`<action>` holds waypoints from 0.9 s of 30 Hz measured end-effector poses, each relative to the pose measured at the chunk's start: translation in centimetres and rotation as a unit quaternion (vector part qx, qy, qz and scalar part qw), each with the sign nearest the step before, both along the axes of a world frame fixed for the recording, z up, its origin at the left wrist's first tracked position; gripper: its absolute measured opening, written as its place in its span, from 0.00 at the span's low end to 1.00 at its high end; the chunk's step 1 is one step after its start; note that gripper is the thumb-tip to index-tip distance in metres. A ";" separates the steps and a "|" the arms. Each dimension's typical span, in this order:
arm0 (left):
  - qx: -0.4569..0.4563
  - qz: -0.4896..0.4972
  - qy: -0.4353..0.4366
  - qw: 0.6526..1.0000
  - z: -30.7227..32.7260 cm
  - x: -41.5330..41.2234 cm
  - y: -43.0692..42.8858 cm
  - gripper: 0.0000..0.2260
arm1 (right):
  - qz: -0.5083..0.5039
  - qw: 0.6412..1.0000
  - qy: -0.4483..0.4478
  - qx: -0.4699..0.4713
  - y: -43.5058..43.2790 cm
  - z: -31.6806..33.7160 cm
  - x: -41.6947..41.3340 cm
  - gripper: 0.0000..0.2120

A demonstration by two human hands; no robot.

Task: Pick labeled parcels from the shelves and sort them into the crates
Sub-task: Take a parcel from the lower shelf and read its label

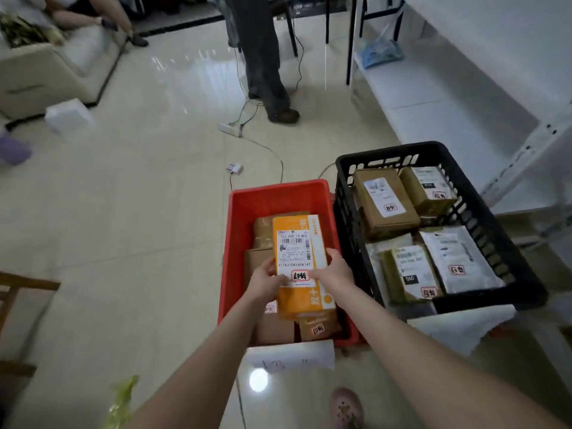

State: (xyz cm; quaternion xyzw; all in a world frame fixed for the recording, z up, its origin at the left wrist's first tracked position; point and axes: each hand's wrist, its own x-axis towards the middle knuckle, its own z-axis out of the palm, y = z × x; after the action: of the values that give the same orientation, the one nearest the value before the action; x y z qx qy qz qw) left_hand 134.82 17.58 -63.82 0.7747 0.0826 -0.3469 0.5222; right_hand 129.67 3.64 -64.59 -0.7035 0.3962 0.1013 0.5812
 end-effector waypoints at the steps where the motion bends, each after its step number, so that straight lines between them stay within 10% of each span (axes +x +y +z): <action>1: -0.004 0.006 0.000 1.000 -0.4 1.9 -0.4 0.26 | 0.005 1.000 0.005 -0.012 -0.3 -0.5 1.9 0.32; 18: -0.009 -0.144 -0.009 0.990 -18.7 20.8 -7.7 0.29 | 0.188 0.921 0.176 -0.292 -4.0 -16.5 18.9 0.32; 23: 0.111 -0.355 -0.097 0.923 -21.7 20.6 -6.0 0.53 | 0.313 0.869 0.203 -0.324 -3.2 -18.3 18.8 0.41; 27: 0.157 -0.412 -0.179 0.879 -21.8 20.9 -6.2 0.52 | 0.330 0.827 0.204 -0.407 -4.1 -18.9 18.7 0.36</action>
State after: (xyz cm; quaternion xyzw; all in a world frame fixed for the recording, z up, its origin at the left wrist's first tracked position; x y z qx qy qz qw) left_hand 155.71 11.42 -85.65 0.8595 -0.2853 -0.3689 0.2091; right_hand 148.38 -0.50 -83.46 -0.9284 0.2551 0.2578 0.0806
